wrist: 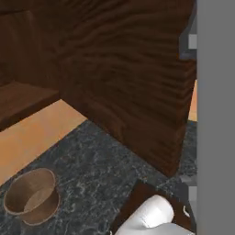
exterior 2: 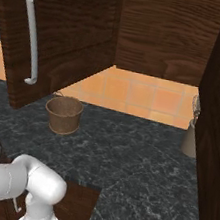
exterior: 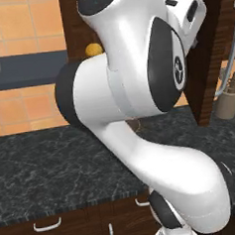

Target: Open the cabinet, pick up the bread from the cabinet and place it in the basket. Then move the basket to the dining counter.

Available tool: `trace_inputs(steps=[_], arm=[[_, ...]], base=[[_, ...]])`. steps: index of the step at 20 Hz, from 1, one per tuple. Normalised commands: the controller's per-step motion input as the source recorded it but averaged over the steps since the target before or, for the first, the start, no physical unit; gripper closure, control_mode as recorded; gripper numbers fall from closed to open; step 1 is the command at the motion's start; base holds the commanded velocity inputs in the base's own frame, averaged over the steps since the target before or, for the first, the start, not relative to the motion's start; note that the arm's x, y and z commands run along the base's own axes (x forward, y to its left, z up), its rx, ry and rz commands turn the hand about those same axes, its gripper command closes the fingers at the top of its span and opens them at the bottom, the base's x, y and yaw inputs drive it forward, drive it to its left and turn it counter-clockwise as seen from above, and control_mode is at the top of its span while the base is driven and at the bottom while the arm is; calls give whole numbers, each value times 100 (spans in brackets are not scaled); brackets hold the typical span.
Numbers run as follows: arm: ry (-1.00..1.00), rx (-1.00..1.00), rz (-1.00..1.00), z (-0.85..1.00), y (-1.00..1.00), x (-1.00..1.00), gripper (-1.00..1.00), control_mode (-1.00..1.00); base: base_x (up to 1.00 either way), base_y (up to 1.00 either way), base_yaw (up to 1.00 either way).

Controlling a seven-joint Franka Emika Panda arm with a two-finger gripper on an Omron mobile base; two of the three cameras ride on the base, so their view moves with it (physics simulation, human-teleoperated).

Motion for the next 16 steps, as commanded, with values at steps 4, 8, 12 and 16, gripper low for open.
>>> trace_inputs(steps=[4, 8, 12, 16], arm=[[29, -67, -19, -69, -25, 85, -100, -100], [7, -44, -9, -86, -87, 44, -100, -100], [14, -38, -6, -38, -94, 35, -100, -100], [-7, -9, 2, 0, -100, -9, -100, -100]], base=[[0, 0, 0], [0, 0, 0], [0, 0, 0], [0, 0, 0]])
